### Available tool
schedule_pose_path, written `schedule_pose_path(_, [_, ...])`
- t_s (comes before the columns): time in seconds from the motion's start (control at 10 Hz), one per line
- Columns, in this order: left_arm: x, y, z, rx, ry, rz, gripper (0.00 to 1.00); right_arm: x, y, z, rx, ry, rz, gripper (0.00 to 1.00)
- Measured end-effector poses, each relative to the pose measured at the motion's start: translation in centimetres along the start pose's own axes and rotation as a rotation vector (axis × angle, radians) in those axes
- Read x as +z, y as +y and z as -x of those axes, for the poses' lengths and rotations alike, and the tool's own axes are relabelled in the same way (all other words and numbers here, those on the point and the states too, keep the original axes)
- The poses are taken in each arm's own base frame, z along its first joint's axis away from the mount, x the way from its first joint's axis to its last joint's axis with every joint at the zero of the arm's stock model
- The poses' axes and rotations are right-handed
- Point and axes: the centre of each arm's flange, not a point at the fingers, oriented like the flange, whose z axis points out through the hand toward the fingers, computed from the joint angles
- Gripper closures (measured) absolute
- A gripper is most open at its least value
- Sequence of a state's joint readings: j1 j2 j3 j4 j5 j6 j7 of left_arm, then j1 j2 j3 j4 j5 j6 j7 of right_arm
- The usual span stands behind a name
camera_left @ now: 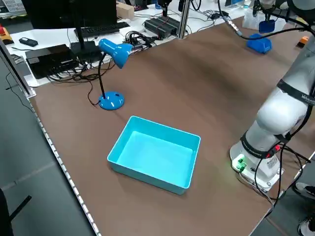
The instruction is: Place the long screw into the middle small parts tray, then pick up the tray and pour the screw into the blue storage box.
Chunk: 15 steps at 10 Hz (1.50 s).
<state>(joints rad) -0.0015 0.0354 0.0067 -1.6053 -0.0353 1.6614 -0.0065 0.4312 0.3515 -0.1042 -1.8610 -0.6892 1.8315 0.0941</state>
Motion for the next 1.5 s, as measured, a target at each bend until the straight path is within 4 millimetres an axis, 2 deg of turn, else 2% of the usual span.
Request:
schedule_pose_path(0.2, [0.0,0.0,0.0,0.0,0.0,0.0,0.0,-0.8,-1.3,0.2,0.051,-0.022,0.036,0.97])
schedule_pose_path(0.4, [0.0,0.0,0.0,0.0,0.0,0.0,0.0,-2.3,-4.2,0.1,0.082,-0.026,0.112,0.97])
schedule_pose_path(0.6, [0.0,0.0,0.0,0.0,0.0,0.0,0.0,-2.2,-5.4,-0.3,0.092,-0.024,0.152,0.97])
schedule_pose_path(0.9, [0.0,0.0,0.0,0.0,0.0,0.0,0.0,-1.8,-4.8,-0.5,0.113,-0.027,0.159,0.97])
schedule_pose_path(1.1, [0.0,0.0,0.0,0.0,0.0,0.0,0.0,-2.5,-3.3,-0.8,0.17,-0.021,0.068,0.97])
schedule_pose_path(1.3, [0.0,0.0,0.0,0.0,0.0,0.0,0.0,-5.1,-1.6,-1.3,0.229,0.0,-0.129,0.97])
schedule_pose_path(1.5, [0.0,0.0,0.0,0.0,0.0,0.0,0.0,-8.7,0.0,-1.7,0.306,0.046,-0.359,0.97])
